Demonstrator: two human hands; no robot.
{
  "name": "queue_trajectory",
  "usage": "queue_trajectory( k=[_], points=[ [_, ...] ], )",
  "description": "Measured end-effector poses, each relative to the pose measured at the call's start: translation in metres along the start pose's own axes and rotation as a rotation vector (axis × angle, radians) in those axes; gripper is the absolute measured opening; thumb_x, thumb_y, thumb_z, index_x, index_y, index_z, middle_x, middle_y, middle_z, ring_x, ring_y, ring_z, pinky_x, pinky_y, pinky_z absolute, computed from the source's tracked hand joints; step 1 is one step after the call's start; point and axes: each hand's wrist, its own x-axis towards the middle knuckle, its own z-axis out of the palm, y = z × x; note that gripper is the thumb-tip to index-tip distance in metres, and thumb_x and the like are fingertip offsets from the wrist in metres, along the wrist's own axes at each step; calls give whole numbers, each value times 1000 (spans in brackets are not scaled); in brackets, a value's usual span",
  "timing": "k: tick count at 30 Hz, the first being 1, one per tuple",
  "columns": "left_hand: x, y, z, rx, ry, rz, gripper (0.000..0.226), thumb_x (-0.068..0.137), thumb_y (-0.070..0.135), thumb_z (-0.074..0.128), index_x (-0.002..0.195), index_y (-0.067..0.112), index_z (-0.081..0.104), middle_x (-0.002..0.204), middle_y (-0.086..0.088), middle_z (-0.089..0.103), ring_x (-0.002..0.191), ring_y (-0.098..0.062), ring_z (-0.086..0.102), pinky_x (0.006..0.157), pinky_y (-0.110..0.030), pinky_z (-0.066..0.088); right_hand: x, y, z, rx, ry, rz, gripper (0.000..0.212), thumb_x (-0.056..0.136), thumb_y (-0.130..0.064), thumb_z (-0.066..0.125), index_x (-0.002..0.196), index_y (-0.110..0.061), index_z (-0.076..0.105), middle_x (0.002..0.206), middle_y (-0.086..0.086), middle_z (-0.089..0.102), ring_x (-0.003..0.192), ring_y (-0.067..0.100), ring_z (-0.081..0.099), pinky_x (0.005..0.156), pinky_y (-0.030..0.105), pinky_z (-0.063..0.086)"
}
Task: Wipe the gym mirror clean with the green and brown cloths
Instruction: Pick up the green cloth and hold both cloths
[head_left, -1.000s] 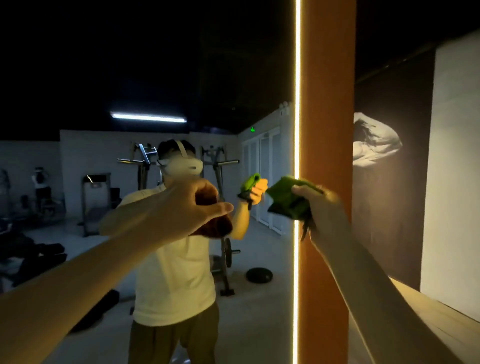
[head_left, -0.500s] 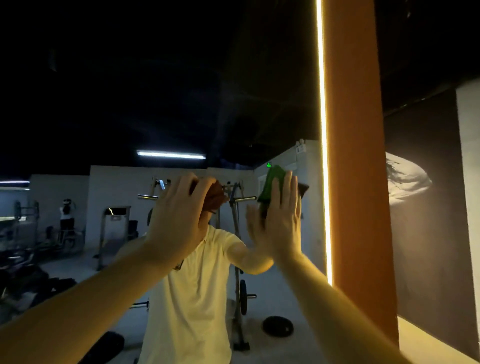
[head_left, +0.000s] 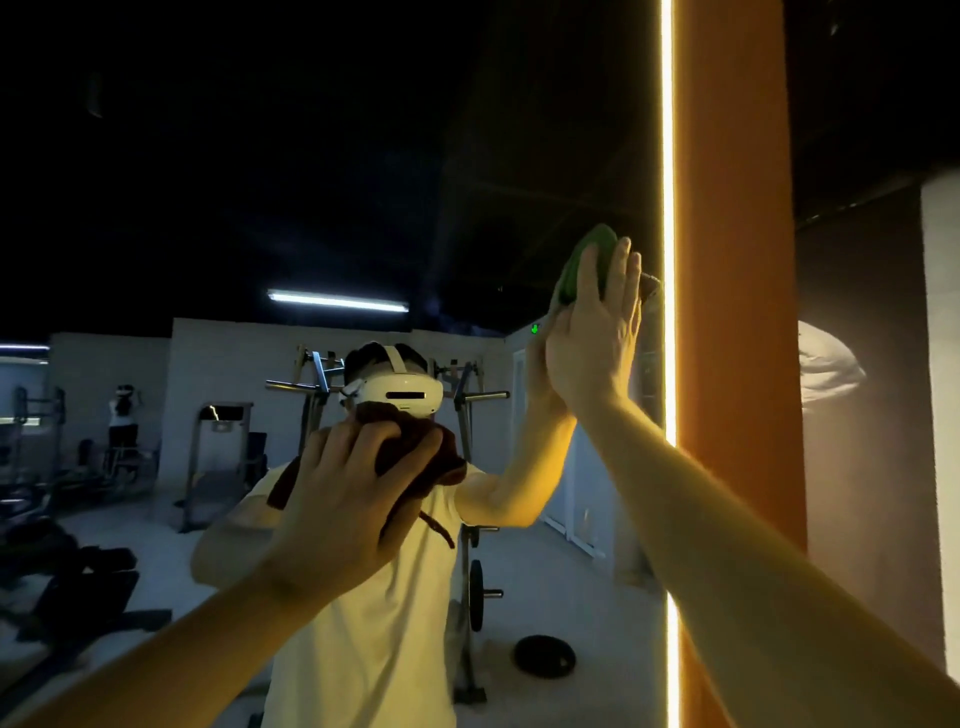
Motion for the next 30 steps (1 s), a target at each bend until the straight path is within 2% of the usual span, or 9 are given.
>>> queue_trajectory(
  k=[6,9,12,15,18,21,25,28,30],
  points=[
    [-1,-4,9,32,33,-8,54,92,38,46,144,22,46,127,-20,46,110,-42,48,85,-60,51,-180,14,-41,11,-306,-522,54,110,-34,36,160,-17,31,171,13,14,159,34,9,124,58,24],
    [-4,-3,12,30,27,-22,55,92,37,46,145,21,46,127,-21,46,110,-43,49,85,-61,51,-169,53,-52,-134,-329,-701,46,109,-26,39,153,-13,44,167,18,26,157,36,18,125,53,27],
    [-3,-1,14,34,52,-39,54,93,34,50,146,22,46,129,-21,46,112,-45,49,86,-61,49,-82,57,-40,-62,-122,-353,51,105,-21,31,148,-3,50,164,21,29,153,41,26,123,53,30],
    [-4,4,15,60,66,-37,54,94,29,52,147,21,45,129,-22,45,113,-46,48,86,-61,47,-33,45,-21,87,-16,-114,54,103,-22,37,155,-8,40,168,16,22,159,27,9,127,52,18],
    [-5,15,14,85,90,-19,50,97,22,56,146,17,46,129,-23,44,113,-45,46,86,-61,49,-83,41,-15,104,-52,-140,63,103,-16,45,162,-11,25,172,12,10,159,31,6,128,50,9],
    [-14,28,14,69,78,10,66,83,17,72,144,14,49,127,-22,45,112,-42,45,86,-60,50,-190,53,-34,151,-82,-161,58,104,-18,46,157,2,32,169,22,14,157,43,12,124,63,20],
    [-35,42,20,5,32,42,78,76,13,81,145,15,46,125,-19,46,108,-40,46,83,-57,52,-286,62,-79,80,-312,-88,65,105,-34,40,158,3,28,173,13,4,158,39,8,115,69,33],
    [-40,49,21,-33,41,22,74,77,14,78,144,15,46,126,-19,45,110,-40,46,83,-57,53,-237,52,-70,49,-196,-117,62,111,-38,34,157,2,33,169,20,16,156,40,18,118,61,35],
    [-40,48,22,-37,49,18,63,87,16,68,146,16,45,129,-19,44,113,-41,45,84,-56,52,-184,47,-40,14,-64,-102,62,109,-34,46,161,-5,28,169,18,19,157,37,18,123,54,30]
  ],
)
